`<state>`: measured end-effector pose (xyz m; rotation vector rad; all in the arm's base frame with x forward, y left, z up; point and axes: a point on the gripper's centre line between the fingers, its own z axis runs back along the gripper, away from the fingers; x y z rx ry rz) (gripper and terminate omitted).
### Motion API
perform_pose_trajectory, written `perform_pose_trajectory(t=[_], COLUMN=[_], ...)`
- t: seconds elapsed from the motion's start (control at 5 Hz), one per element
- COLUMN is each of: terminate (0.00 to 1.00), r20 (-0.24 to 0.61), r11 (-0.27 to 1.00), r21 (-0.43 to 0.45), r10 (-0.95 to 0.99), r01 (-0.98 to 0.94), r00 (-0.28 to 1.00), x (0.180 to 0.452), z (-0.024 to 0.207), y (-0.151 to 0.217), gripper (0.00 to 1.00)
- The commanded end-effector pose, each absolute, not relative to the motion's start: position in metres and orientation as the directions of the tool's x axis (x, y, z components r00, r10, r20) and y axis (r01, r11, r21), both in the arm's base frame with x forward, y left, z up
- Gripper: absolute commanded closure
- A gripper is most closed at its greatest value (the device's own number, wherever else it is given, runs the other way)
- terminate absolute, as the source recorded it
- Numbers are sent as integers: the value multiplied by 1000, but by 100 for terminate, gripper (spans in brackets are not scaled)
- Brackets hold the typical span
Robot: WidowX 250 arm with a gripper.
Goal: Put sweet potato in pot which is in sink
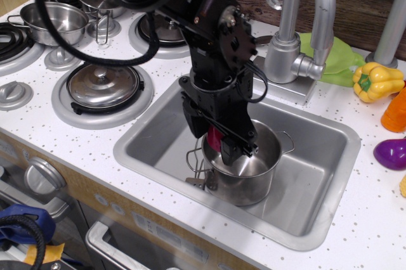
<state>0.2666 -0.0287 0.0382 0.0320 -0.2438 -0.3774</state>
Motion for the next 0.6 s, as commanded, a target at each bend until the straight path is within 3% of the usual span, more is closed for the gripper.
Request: perform_pose_trajectory(t=[0.0, 0.2, 0.4], terminate=[0, 0, 100], r20=[282, 282, 282], r11=[903, 903, 903], r21=[101, 101, 101], r10=[-428, -428, -428], r01=[417, 417, 417], r00=[859, 859, 859], x=[277, 277, 277], z=[42, 42, 42], y=[-20, -20, -20], gripper=[0, 0, 0])
